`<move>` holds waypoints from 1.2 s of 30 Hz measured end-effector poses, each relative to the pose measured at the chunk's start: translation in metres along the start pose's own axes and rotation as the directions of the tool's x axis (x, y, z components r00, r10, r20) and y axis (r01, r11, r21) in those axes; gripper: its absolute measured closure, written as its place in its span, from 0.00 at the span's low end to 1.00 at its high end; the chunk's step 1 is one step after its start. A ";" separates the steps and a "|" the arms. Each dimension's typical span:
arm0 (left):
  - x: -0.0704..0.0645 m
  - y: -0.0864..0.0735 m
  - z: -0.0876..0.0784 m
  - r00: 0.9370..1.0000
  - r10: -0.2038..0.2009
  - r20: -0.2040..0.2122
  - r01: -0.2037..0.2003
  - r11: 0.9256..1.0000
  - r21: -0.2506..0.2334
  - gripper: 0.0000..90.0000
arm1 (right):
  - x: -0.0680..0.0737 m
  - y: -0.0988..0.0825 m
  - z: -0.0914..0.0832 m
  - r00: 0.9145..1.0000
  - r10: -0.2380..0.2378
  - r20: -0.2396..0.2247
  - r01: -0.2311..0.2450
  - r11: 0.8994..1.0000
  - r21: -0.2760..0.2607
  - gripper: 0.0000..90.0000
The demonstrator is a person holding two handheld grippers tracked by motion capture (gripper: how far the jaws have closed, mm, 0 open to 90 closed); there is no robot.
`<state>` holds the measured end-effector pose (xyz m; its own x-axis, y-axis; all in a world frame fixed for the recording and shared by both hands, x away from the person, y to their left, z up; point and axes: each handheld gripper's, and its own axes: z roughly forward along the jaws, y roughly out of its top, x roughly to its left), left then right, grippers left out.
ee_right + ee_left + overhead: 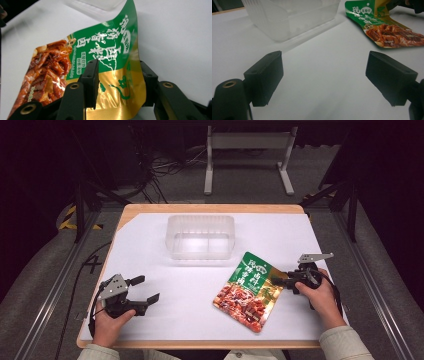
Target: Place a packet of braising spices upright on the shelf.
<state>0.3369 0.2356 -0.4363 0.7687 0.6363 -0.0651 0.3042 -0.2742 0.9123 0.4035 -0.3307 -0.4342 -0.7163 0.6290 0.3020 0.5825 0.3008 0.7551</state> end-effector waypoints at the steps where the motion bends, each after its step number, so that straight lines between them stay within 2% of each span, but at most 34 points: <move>1: 0.000 0.000 0.000 1.000 0.000 0.000 0.000 1.000 0.002 0.17 | 0.001 0.000 0.002 1.000 -0.012 0.014 0.012 1.000 0.010 0.66; 3: -0.001 0.000 0.001 1.000 -0.002 0.000 0.002 1.000 0.004 0.17 | 0.003 -0.002 0.007 0.998 -0.034 0.048 0.033 0.999 0.028 0.69; 4: -0.001 0.000 0.001 1.000 -0.002 0.000 0.002 1.000 0.004 0.17 | 0.003 -0.002 0.007 0.998 -0.034 0.048 0.033 0.999 0.028 0.69; 6: -0.001 0.000 0.001 1.000 0.003 0.000 -0.003 1.000 0.008 0.17 | 0.005 -0.002 0.010 0.995 -0.065 0.073 0.062 0.997 0.049 0.71; 8: -0.001 0.000 0.003 1.000 0.000 0.000 0.000 1.000 0.007 0.17 | 0.008 -0.004 0.014 0.985 -0.127 0.118 0.118 0.990 0.074 0.74; 9: -0.001 0.001 0.003 1.000 0.006 -0.002 -0.006 1.000 0.010 0.17 | 0.009 -0.004 0.015 0.982 -0.139 0.127 0.130 0.989 0.074 0.77; 11: -0.002 0.001 0.004 1.000 0.007 -0.003 -0.007 1.000 0.015 0.17 | 0.011 -0.004 0.015 0.969 -0.191 0.158 0.179 0.980 0.087 0.89; 12: -0.002 0.001 0.004 1.000 0.007 -0.003 -0.007 1.000 0.015 0.17 | 0.012 -0.004 0.015 0.965 -0.207 0.158 0.195 0.977 0.091 0.96; 13: -0.001 0.001 0.004 1.000 0.011 -0.004 -0.011 1.000 0.014 0.17 | 0.013 -0.004 0.014 0.962 -0.221 0.159 0.209 0.974 0.092 0.99; 15: -0.001 0.002 0.005 1.000 0.007 -0.001 -0.007 1.000 0.012 0.17 | 0.017 -0.003 0.015 0.952 -0.254 0.170 0.239 0.965 0.104 1.00; 16: -0.001 0.002 0.005 1.000 0.007 -0.001 -0.007 1.000 0.012 0.17 | 0.017 -0.003 0.015 0.952 -0.254 0.170 0.239 0.965 0.104 1.00; 18: -0.001 0.002 0.006 1.000 0.012 -0.003 -0.012 1.000 0.016 0.17 | 0.021 -0.002 0.015 0.943 -0.270 0.193 0.252 0.961 0.115 1.00; 20: -0.001 0.002 0.007 1.000 0.008 -0.002 -0.008 1.000 0.015 0.17 | 0.023 -0.002 0.013 0.945 -0.259 0.202 0.243 0.965 0.098 1.00; 26: 0.000 0.002 0.008 1.000 0.001 -0.010 -0.001 1.000 0.018 0.17 | 0.025 0.000 0.002 0.960 -0.210 0.187 0.204 0.978 0.051 1.00; 28: 0.001 0.003 0.009 1.000 0.011 -0.011 -0.011 1.000 0.015 0.17 | 0.026 0.001 -0.001 0.964 -0.191 0.184 0.188 0.982 0.038 1.00; 31: 0.001 0.004 0.011 1.000 0.003 -0.010 -0.003 1.000 0.012 0.17 | 0.030 0.003 -0.007 0.967 -0.178 0.182 0.176 0.984 0.028 1.00; 36: 0.002 0.005 0.014 1.000 0.014 -0.009 -0.013 1.000 0.013 0.17 | 0.040 0.009 -0.021 0.969 -0.170 0.180 0.175 0.984 -0.013 1.00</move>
<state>0.3475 0.2254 -0.4370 0.7674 0.6393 -0.0489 0.3014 -0.2924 0.9076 0.3722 -0.3179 -0.4032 -0.7237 0.6875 0.0591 0.4431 0.3974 0.8036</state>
